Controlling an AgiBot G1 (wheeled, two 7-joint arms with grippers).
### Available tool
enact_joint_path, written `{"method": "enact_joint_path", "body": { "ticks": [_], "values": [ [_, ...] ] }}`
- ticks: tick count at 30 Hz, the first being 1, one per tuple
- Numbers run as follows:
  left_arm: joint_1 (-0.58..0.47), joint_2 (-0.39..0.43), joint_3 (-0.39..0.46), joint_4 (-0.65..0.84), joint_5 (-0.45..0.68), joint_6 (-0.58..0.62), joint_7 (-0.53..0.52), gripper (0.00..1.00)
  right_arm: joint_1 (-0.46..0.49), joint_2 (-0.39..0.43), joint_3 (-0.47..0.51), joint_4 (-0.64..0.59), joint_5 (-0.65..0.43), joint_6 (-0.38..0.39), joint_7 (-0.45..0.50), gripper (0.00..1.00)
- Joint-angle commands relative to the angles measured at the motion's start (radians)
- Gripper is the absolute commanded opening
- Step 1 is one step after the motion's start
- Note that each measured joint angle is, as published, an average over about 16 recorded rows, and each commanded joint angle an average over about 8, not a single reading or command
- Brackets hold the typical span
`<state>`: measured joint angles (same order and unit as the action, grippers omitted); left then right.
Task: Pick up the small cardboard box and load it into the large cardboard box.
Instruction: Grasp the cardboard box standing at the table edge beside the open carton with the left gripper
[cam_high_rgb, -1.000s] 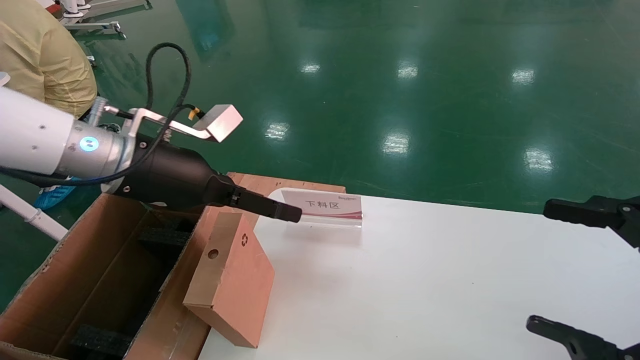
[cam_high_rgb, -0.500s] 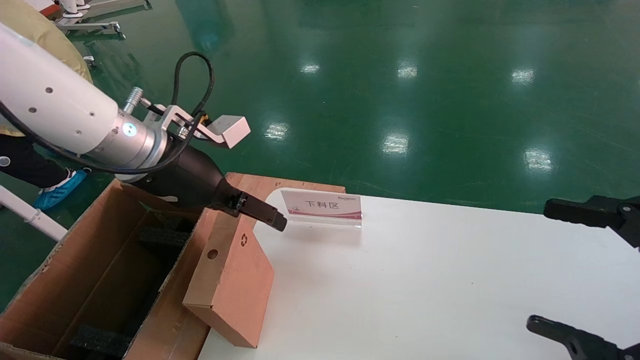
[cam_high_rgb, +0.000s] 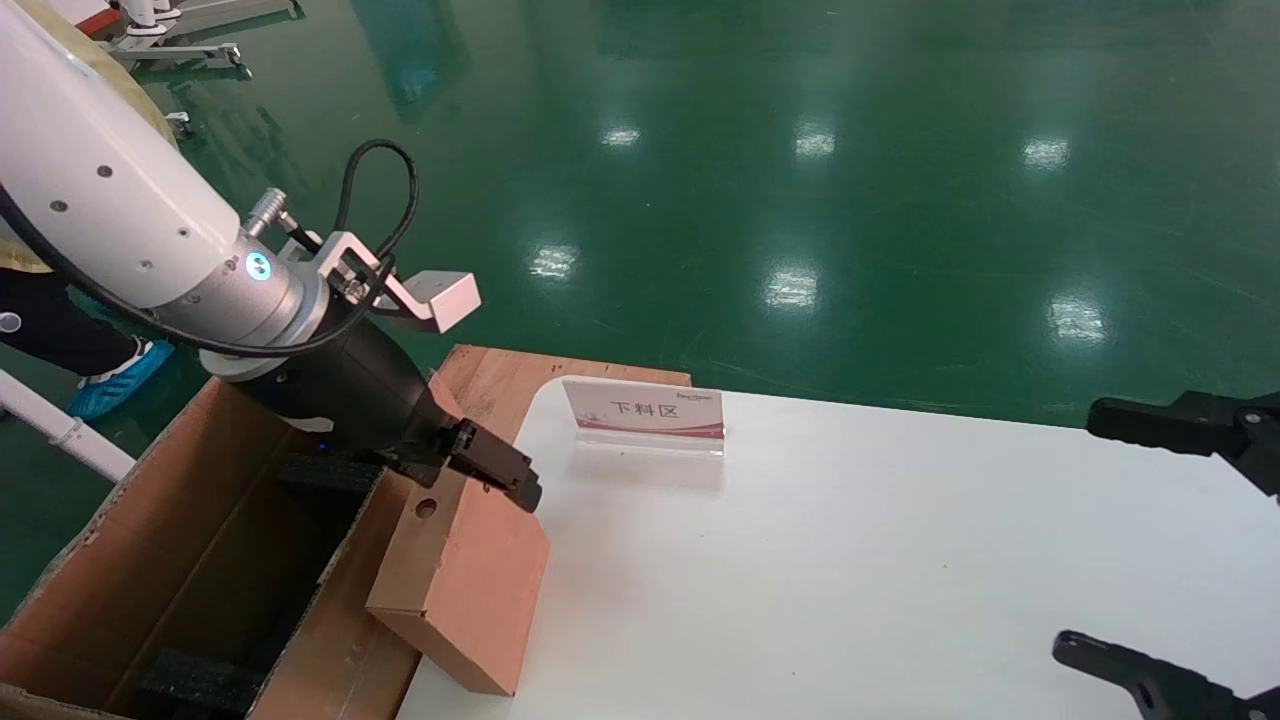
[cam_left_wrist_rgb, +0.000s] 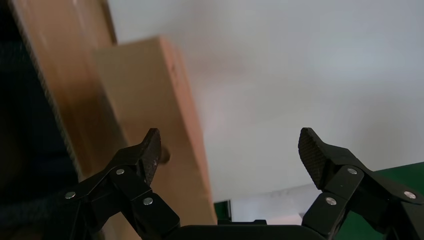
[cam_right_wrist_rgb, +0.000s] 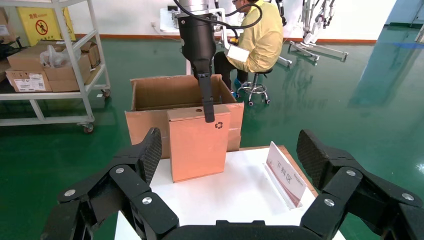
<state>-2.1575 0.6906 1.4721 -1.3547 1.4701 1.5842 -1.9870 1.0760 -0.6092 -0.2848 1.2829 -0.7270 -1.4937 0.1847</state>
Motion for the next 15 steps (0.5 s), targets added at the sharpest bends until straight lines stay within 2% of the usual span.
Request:
{"method": "enact_joint_path", "body": {
  "ticks": [1,9,15],
  "values": [
    [-0.027,0.002,0.049,0.0,-0.02,-0.001,-0.017,1.0,0.0,0.0,0.0,0.0,0.0,0.0,0.0,1.0],
    [-0.115,0.023,0.227,0.0,-0.044,-0.011,-0.069,1.0,0.0,0.0,-0.001,0.0,0.0,0.0,0.0,1.0],
    [-0.139,0.015,0.304,-0.002,-0.055,-0.032,-0.078,1.0,0.0,0.0,-0.001,0.0,0.001,0.0,-0.001,1.0]
  ]
}}
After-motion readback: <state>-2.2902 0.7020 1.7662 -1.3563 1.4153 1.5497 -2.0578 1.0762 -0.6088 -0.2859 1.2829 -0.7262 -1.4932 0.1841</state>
